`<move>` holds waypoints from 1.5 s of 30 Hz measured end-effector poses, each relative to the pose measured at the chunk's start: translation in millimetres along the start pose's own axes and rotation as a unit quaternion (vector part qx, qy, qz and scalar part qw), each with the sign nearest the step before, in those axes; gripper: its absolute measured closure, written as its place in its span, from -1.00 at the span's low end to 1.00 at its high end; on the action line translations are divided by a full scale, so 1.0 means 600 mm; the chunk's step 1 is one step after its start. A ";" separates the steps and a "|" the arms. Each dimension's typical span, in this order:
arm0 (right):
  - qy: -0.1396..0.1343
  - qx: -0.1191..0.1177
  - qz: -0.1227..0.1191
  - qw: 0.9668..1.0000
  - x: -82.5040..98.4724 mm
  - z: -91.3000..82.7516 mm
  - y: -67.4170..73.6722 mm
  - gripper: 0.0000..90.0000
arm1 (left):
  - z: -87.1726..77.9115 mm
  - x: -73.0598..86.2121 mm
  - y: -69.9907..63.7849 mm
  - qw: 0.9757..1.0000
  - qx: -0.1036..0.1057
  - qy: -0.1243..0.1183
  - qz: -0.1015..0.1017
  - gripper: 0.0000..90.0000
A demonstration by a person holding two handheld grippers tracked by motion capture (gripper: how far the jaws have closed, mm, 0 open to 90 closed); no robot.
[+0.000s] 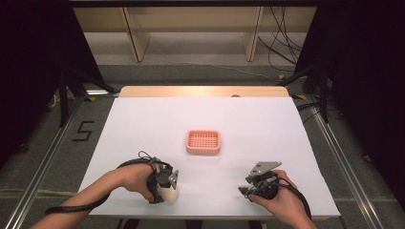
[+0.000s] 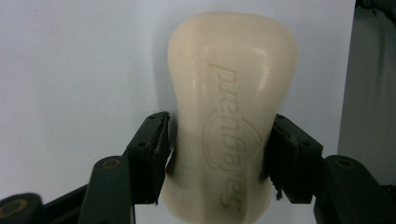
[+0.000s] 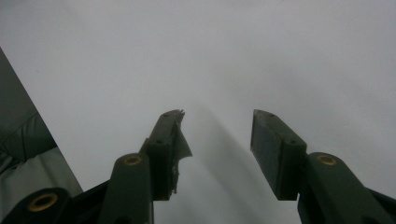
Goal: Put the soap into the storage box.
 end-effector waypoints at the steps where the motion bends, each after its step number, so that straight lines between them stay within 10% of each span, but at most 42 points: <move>1: 0.005 0.000 0.002 1.000 0.001 -0.001 0.000 0.20 | -0.001 0.000 0.000 1.000 0.001 0.003 0.004 -0.01; 45: 0.004 0.001 0.005 1.000 0.002 0.000 0.000 0.19 | -0.018 -0.004 -0.004 1.000 0.010 -0.012 -0.011 0.08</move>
Point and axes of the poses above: each handheld gripper's, and its own axes: z roughly forward along the jaws, x roughly out of its underside, y roughly to its left, the point moved 10 cm from there along z, roughly forward along the jaws, and after that the axes turned 11 degrees about z, right-handed, at the moved point
